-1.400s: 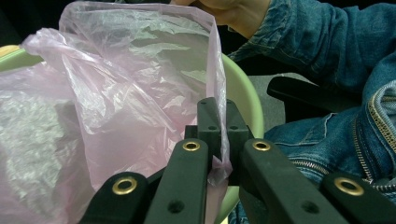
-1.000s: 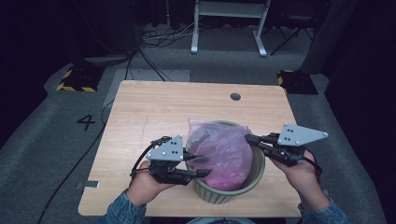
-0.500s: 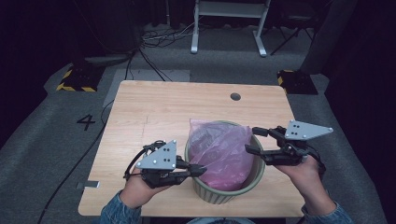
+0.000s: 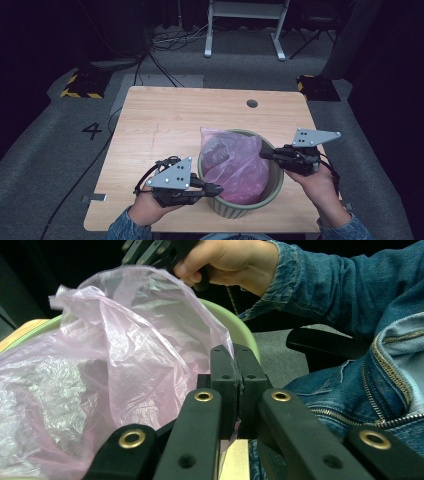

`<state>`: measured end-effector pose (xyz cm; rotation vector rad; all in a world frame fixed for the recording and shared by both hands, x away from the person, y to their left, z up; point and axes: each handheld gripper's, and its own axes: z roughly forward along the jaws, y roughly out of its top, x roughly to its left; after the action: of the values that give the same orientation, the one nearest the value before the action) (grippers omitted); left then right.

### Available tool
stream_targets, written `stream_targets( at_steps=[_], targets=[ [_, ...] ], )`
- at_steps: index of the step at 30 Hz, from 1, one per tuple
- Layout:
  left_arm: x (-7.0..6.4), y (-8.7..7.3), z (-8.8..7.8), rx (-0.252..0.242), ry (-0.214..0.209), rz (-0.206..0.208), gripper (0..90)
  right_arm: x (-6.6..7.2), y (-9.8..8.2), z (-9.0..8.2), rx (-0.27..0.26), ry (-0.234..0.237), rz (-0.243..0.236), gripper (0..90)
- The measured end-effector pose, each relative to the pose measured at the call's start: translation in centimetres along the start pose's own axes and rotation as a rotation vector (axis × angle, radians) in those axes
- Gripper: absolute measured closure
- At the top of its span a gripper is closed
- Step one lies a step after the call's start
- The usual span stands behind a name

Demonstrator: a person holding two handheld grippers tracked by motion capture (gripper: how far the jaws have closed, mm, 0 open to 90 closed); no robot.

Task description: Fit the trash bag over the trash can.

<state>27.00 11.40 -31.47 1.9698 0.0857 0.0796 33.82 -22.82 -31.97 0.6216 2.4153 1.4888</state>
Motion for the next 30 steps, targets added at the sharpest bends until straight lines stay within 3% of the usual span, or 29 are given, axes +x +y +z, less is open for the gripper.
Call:
stream_targets(
  at_steps=[4, 6, 9, 14, 22, 27, 30],
  targets=[
    [0.7, -0.3, -0.6, -0.021, 0.031, -0.033, 76.4, 0.4, 0.1, -0.7, -0.033, -0.021, -0.039, 90.0],
    [1.2, -0.3, -0.9, -0.038, 0.051, -0.061, 62.3, 0.6, 0.1, -1.1, -0.044, -0.025, -0.055, 90.0],
    [1.9, -0.1, -1.7, -0.066, 0.072, -0.085, 51.1, 0.9, 0.0, -1.5, -0.061, -0.022, -0.076, 90.0],
    [3.4, 0.3, -2.8, -0.079, 0.05, -0.09, 46.4, 1.1, -0.2, -1.8, -0.073, -0.022, -0.093, 90.0],
    [5.9, 2.2, -3.7, -0.104, 0.117, -0.12, 42.4, 1.3, -0.5, -1.6, -0.077, -0.008, -0.119, 90.0],
    [7.7, 3.8, -2.6, -0.088, 0.122, -0.121, 40.1, 1.6, -0.2, -1.7, -0.084, -0.009, -0.136, 90.0],
    [8.6, 4.7, -1.0, -0.057, 0.102, -0.126, 39.3, 1.6, 0.0, -1.8, -0.088, -0.006, -0.139, 90.0]
  ],
)
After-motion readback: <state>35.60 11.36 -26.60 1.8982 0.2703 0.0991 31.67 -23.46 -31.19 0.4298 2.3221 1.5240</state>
